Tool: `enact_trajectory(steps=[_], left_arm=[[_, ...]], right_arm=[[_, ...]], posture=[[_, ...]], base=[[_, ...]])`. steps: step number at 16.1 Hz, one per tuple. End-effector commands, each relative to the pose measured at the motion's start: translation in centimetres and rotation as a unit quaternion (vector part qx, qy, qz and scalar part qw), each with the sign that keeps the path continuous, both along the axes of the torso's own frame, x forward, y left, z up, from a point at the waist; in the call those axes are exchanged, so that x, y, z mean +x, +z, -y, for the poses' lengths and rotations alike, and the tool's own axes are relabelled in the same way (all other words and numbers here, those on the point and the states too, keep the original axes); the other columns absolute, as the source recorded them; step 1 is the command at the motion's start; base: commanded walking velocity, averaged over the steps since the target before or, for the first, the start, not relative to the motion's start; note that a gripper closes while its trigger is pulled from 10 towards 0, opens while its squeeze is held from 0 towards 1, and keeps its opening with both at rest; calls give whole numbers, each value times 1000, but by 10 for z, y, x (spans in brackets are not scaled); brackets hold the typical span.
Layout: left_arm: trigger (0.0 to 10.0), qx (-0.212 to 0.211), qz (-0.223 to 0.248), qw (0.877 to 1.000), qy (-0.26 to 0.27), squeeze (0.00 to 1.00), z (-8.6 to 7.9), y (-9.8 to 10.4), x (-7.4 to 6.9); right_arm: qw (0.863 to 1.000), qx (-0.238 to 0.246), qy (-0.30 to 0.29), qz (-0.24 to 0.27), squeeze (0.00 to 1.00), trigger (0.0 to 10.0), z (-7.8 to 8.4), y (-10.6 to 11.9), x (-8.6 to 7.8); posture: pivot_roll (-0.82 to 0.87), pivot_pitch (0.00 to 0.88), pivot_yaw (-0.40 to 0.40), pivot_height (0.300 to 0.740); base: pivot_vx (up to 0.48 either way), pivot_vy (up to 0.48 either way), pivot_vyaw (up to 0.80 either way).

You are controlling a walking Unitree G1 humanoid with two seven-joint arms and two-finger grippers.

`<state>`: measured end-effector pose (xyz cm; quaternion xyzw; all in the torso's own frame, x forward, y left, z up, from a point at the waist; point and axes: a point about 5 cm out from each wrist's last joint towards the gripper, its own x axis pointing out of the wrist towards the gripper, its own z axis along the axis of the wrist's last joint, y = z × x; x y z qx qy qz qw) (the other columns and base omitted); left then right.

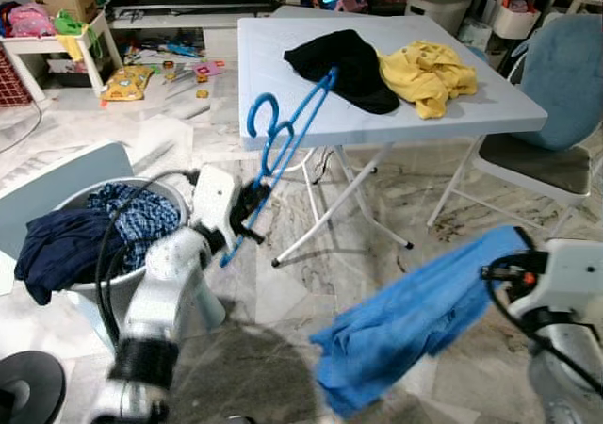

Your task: Hang hanger

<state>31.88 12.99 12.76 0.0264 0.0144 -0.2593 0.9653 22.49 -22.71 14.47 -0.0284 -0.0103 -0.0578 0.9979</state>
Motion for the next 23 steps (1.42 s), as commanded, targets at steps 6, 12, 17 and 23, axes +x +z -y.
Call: enact_trajectory(steps=[6,12,17,23], left_arm=[[10000,-10,3,999,39,0,1,3,-14],[10000,-16,-26,997,68,0,-2,0,-13],[10000,-20,-28,997,64,0,3,0,-11],[10000,-16,-19,998,61,0,3,4,0]], right_arm=[[1000,-21,9,20,0,10000,-3,15,0],[999,-21,21,41,0,10000,-13,24,12],[998,-27,26,49,0,10000,-15,27,16],[997,-33,31,59,0,10000,-17,32,23]], posture=[[46,0,-54,740],[52,0,-50,740],[51,0,-50,740],[56,0,-51,740]], base=[[171,0,0],[276,0,0],[432,0,160],[461,0,0]])
